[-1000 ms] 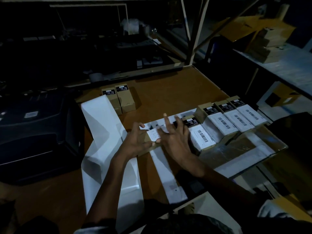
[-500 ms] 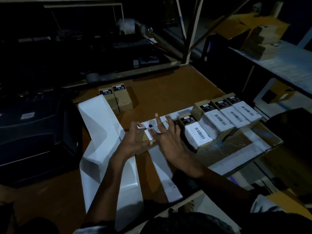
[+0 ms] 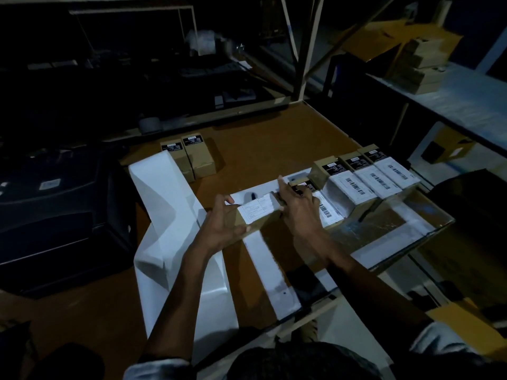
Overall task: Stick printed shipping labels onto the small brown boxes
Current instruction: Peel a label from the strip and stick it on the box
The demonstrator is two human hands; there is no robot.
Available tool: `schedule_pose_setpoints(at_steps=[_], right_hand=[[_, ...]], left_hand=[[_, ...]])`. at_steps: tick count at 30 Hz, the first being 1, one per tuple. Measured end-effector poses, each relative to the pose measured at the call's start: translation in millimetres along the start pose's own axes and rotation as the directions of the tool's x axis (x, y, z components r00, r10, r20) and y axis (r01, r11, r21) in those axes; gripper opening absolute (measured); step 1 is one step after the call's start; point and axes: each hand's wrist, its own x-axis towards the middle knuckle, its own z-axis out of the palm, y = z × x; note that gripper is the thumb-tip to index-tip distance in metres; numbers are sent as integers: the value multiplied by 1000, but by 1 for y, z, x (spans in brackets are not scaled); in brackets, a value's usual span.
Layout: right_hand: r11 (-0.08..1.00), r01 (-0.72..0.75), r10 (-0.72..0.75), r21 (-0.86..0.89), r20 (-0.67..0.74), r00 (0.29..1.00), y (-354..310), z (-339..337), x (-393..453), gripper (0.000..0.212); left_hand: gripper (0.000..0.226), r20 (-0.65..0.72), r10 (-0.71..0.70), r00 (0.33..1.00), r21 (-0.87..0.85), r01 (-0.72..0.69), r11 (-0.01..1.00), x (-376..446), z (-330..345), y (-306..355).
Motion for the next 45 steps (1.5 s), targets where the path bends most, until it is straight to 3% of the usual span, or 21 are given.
schedule_pose_setpoints(at_steps=[2, 5, 7, 11, 14, 17, 19, 21, 24, 30, 33, 36, 40, 45], right_hand=[[981, -28, 30, 191, -5, 1000, 8, 3, -10, 113], [925, -17, -12, 379, 73, 997, 20, 0, -19, 119], [910, -18, -26, 414, 102, 994, 25, -5, -20, 107], [892, -30, -28, 451, 121, 992, 22, -17, -18, 37], [893, -49, -84, 448, 272, 959, 16, -20, -20, 35], [824, -136, -111, 549, 393, 913, 17, -23, -20, 24], [803, -186, -125, 567, 465, 877, 22, -27, -20, 27], [753, -250, -119, 608, 501, 857, 28, -26, -23, 42], [612, -347, -91, 711, 499, 862, 36, -21, -30, 58], [510, -271, 14, 816, 308, 951, 53, -32, -38, 54], [660, -136, 68, 739, 121, 990, 62, -44, -42, 59], [755, -6, 73, 655, -75, 995, 71, -48, -47, 61], [831, 5, 106, 557, -166, 980, 80, -46, -51, 63], [896, 45, 103, 441, -305, 947, 86, -43, -57, 58]], left_hand=[[80, 19, 26, 999, -12, -26, 1000, -4, -1, 1], [82, 67, 70, 995, -39, -67, 997, -8, -1, 3], [83, 91, 74, 993, -38, -70, 997, -8, -1, 5], [86, 109, 87, 990, -39, -83, 996, -12, -1, 7], [89, 96, 96, 991, -45, -92, 995, -18, 3, 9], [86, 32, 134, 990, -10, -134, 991, -25, 12, 12], [79, -20, 163, 986, 18, -162, 987, -24, 17, 11], [66, -90, 178, 980, 72, -171, 983, -20, 19, 12], [63, -191, 206, 960, 288, -145, 947, -10, 20, 15], [60, -496, 246, 833, 365, -58, 929, 3, 43, 35], [67, -627, 56, 777, 109, 17, 994, 4, 62, 55], [47, -649, -86, 756, -61, 61, 996, 4, 84, 74], [29, -527, -151, 837, -261, 10, 965, 13, 102, 87], [65, -357, -91, 930, -281, -14, 960, 18, 122, 107]])
